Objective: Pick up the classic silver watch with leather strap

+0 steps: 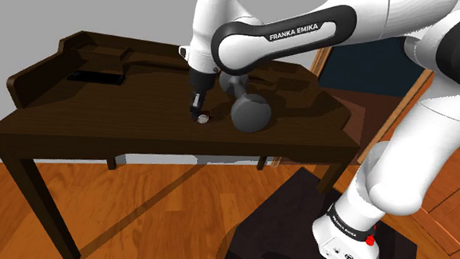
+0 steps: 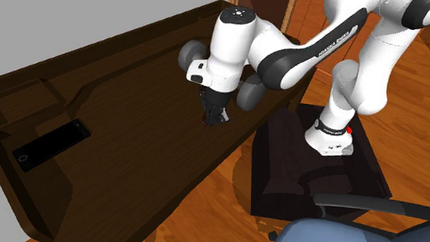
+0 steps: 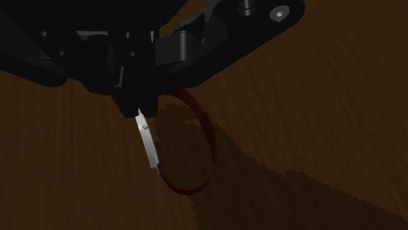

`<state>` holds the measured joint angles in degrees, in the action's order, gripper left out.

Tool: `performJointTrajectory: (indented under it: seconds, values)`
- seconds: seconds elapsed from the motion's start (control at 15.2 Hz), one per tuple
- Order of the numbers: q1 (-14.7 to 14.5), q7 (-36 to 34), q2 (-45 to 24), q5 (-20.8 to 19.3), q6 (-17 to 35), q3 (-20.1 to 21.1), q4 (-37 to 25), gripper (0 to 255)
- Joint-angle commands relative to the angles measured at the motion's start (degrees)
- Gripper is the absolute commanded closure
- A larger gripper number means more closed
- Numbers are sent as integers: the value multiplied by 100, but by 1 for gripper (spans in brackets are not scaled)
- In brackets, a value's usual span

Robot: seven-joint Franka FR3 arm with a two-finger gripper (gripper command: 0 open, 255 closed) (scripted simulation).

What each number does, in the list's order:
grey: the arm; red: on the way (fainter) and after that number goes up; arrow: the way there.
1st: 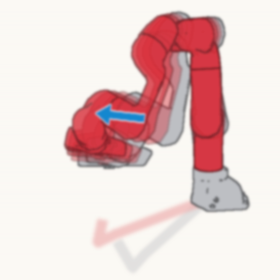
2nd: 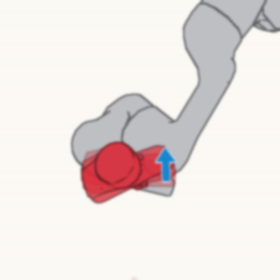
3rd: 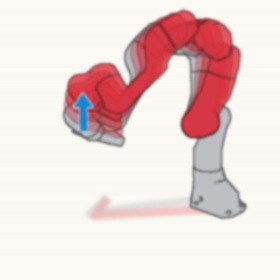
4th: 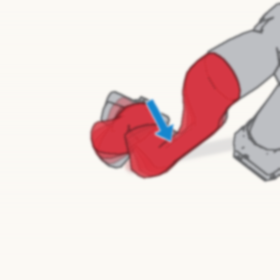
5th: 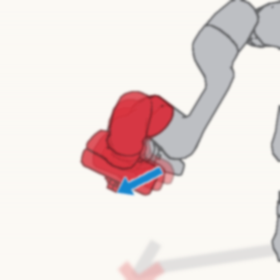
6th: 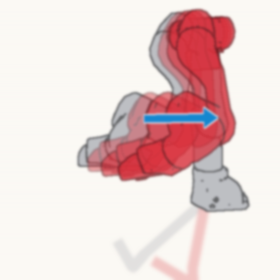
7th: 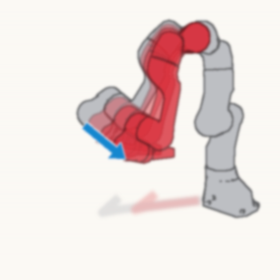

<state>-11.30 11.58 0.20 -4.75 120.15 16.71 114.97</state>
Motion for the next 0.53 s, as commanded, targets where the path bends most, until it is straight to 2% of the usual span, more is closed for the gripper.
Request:
performJointTrajectory:
  seconds: [0.0, 0.26, 0.46]
  values:
    - [0, 0, 0, 0, 1, 0, 1, 255]
    - [-6, -13, -2, -3, 3, 6, 1, 255]
    - [-4, 18, 56, 27, -220, 4, -167, 255]
